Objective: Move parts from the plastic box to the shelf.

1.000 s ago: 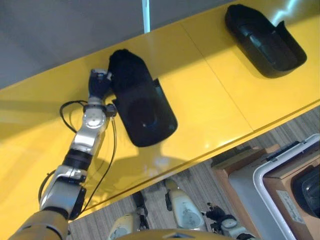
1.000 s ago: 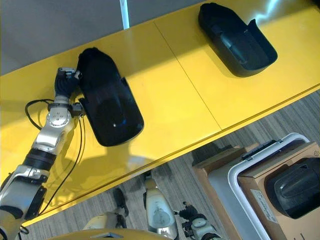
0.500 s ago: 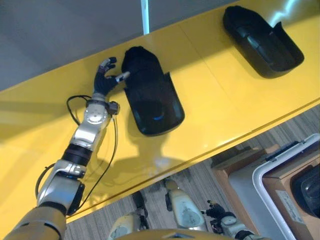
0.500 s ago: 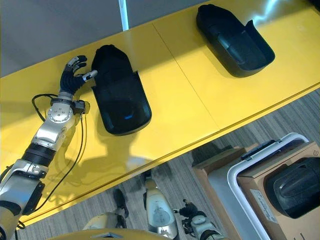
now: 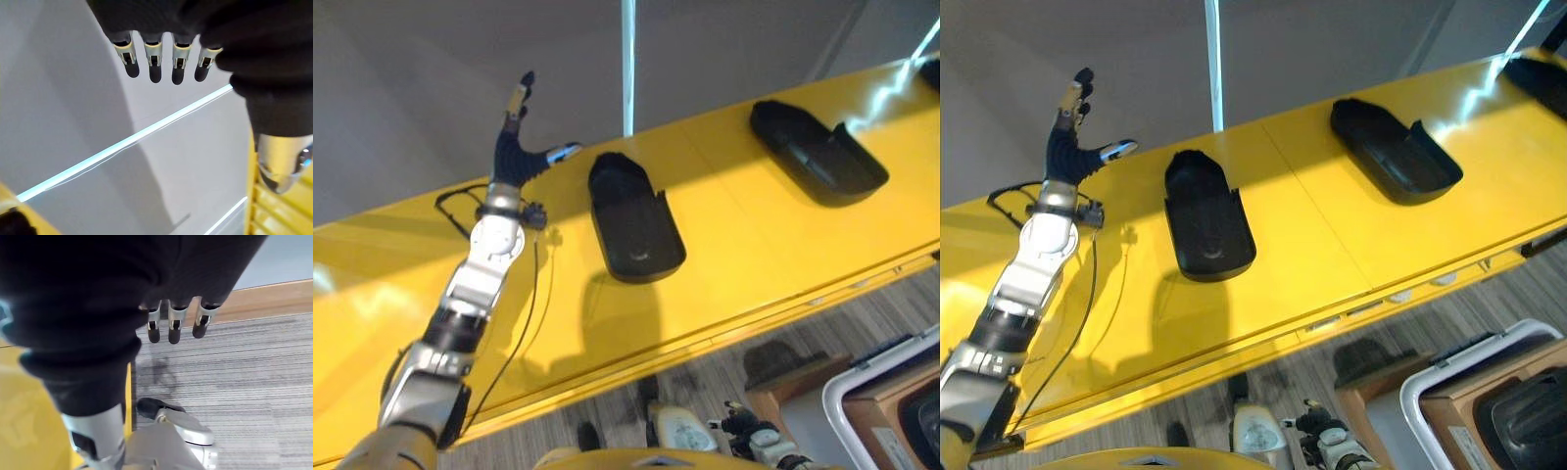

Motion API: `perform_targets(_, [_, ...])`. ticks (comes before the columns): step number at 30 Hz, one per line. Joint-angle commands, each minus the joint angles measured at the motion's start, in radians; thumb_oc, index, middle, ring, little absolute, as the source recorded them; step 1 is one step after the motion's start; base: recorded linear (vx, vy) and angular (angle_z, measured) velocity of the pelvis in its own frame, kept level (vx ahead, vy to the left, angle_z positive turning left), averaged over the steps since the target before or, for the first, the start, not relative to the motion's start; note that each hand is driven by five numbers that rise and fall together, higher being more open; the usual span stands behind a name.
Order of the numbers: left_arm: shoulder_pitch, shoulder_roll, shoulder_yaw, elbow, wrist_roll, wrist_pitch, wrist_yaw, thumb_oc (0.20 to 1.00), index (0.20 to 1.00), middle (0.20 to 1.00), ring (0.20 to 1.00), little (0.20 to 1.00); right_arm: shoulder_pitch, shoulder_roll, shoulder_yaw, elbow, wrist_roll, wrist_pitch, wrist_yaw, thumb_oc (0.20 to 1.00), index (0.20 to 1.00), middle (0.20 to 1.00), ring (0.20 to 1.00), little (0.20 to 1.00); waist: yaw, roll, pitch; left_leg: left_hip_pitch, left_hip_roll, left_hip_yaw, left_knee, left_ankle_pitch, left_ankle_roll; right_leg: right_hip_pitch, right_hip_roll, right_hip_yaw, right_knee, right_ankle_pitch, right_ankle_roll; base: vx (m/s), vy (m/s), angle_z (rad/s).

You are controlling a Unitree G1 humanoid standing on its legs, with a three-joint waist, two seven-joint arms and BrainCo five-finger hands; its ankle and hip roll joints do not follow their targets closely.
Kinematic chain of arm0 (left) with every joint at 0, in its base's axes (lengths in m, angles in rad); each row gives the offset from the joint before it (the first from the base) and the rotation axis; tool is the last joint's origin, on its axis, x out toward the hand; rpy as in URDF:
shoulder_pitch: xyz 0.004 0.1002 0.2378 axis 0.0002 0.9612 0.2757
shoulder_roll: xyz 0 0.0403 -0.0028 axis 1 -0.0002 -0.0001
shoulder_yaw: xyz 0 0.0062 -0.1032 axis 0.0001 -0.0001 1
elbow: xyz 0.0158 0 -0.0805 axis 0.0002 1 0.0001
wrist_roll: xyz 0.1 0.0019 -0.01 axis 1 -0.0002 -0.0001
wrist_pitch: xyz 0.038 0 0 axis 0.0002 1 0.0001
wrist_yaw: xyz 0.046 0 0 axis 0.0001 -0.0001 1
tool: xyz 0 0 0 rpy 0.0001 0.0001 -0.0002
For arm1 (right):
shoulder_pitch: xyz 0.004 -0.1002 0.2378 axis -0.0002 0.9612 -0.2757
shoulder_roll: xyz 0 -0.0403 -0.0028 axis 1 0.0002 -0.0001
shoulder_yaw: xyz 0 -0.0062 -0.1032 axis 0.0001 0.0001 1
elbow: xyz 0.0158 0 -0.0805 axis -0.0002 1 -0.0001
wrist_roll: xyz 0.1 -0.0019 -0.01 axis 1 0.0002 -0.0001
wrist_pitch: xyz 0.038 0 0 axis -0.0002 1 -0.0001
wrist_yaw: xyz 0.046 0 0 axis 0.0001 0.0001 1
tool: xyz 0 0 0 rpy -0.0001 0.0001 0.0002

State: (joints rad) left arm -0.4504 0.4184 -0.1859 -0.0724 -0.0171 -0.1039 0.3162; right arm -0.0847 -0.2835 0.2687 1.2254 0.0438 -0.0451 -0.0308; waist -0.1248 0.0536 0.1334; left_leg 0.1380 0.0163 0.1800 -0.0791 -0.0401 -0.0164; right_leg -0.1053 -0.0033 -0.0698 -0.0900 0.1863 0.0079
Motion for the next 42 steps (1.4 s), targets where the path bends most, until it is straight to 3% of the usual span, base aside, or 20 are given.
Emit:
perform_targets(1, [0.062, 0.036, 0.041, -0.035, -0.028, -0.127, -0.034, 1.0, 1.0, 1.0, 1.0, 1.0, 0.027, 0.041, -0.007, 0.046, 0.023, -0.03, 0.001, 1.0, 1.0, 1.0, 1.0, 1.0, 0.014, -0.027, -0.073, -0.04, 0.067, -0.068, -0.008, -0.003, -0.046, 0.147, -0.059, 0.0, 0.003, -0.193, 0.093, 0.04, 0.022, 0.11])
perform_targets(2, [0.113, 0.058, 0.042, -0.073, -0.042, -0.137, -0.077, 1.0, 1.0, 1.0, 1.0, 1.0, 0.03, 0.041, -0.013, 0.046, 0.024, -0.032, 0.001, 1.0, 1.0, 1.0, 1.0, 1.0, 0.02, -0.029, -0.081, -0.031, 0.067, -0.071, -0.008, -0.006, -0.045, 0.159, -0.062, -0.004, 0.003, -0.196, 0.094, 0.04, 0.028, 0.1])
perform_targets(3, [0.156, 0.077, 0.045, -0.104, -0.064, -0.152, -0.109, 0.768, 0.768, 0.768, 0.768, 0.768, 0.029, 0.04, -0.023, 0.046, 0.026, -0.034, 0.002, 1.0, 1.0, 1.0, 1.0, 1.0, 0.026, -0.03, -0.088, -0.024, 0.067, -0.072, -0.007, -0.01, -0.044, 0.167, -0.063, -0.007, 0.003, -0.196, 0.094, 0.05, 0.035, 0.11])
perform_targets(4, [0.211, 0.098, 0.057, -0.154, -0.093, -0.164, -0.146, 0.2, 0.2, 0.2, 0.2, 0.2, 0.031, 0.043, -0.026, 0.046, 0.027, -0.035, 0.005, 1.0, 1.0, 1.0, 1.0, 1.0, 0.029, -0.033, -0.094, -0.016, 0.066, -0.073, -0.007, -0.014, -0.044, 0.176, -0.065, -0.008, 0.003, -0.197, 0.095, 0.05, 0.048, 0.14])
perform_targets(7, [0.333, 0.14, 0.065, -0.25, -0.234, -0.206, -0.255, 0.2, 0.2, 0.2, 0.2, 0.2, 0.03, 0.045, -0.022, 0.034, 0.013, -0.04, 0.019, 1.0, 1.0, 1.0, 1.0, 1.0, 0.047, -0.04, -0.103, -0.001, 0.065, -0.076, -0.003, -0.023, -0.04, 0.192, -0.069, -0.013, 0.006, -0.197, 0.099, 0.03, 0.058, 0.12])
perform_targets(9, [0.366, 0.123, 0.037, -0.275, -0.377, -0.212, -0.329, 0.2, 0.2, 0.2, 0.2, 0.2, 0.03, 0.052, 0.012, 0.031, -0.023, -0.039, 0.029, 1.0, 1.0, 1.0, 1.0, 1.0, 0.051, -0.05, -0.1, 0.002, 0.064, -0.079, 0.001, -0.025, -0.035, 0.194, -0.072, -0.014, 0.014, -0.198, 0.101, -0.01, 0.063, 0.1])
perform_targets(15, [0.411, 0.175, -0.126, -0.337, -0.48, -0.178, -0.491, 0.2, 0.2, 0.2, 0.2, 0.2, 0.025, 0.077, 0.11, -0.006, -0.159, -0.054, 0.014, 1.0, 1.0, 1.0, 1.0, 1.0, 0.059, -0.077, -0.084, 0.006, 0.054, -0.093, -0.005, -0.034, -0.022, 0.196, -0.086, -0.02, 0.031, -0.199, 0.112, -0.01, 0.042, 0.02])
perform_targets(19, [0.428, 0.193, -0.217, -0.311, -0.475, -0.144, -0.516, 0.2, 0.2, 0.2, 0.2, 0.2, -0.005, 0.089, 0.144, -0.027, -0.212, -0.052, -0.021, 1.0, 1.0, 1.0, 1.0, 1.0, 0.064, -0.085, -0.062, -0.015, 0.049, -0.097, -0.008, -0.03, -0.017, 0.174, -0.091, -0.017, 0.033, -0.189, 0.117, -0.04, 0.029, 0.08])
perform_targets(27, [0.359, 0.108, -0.362, -0.101, -0.498, -0.108, -0.517, 0.2, 0.2, 0.2, 0.2, 0.2, -0.025, 0.101, 0.199, -0.055, -0.205, -0.055, -0.034, 1.0, 1.0, 1.0, 1.0, 1.0, 0.042, -0.094, -0.017, -0.077, 0.043, -0.089, -0.008, -0.017, -0.016, 0.115, -0.091, 0.007, 0.015, -0.164, 0.117, -0.04, 0.01, -0.05])
perform_targets(29, [0.275, 0.065, -0.409, -0.02, -0.473, -0.107, -0.498, 0.2, 0.2, 0.2, 0.2, 0.2, -0.028, 0.102, 0.215, -0.066, -0.197, -0.054, -0.039, 1.0, 1.0, 1.0, 1.0, 1.0, 0.024, -0.095, -0.002, -0.107, 0.043, -0.084, -0.008, -0.008, -0.019, 0.082, -0.088, 0.014, 0.01, -0.154, 0.116, -0.07, -0.002, -0.15])
perform_targets(42, [0.029, -0.093, -0.495, 0.204, -0.435, -0.121, -0.431, 0.2, 0.2, 0.2, 0.2, 0.2, -0.028, 0.087, 0.222, -0.064, -0.143, -0.051, -0.055, 1.0, 1.0, 1.0, 1.0, 1.0, -0.037, -0.09, 0.013, -0.156, 0.05, -0.05, -0.008, 0.0, -0.025, 0.011, -0.075, 0.054, 0.003, -0.138, 0.114, -0.01, -0.015, -0.15])
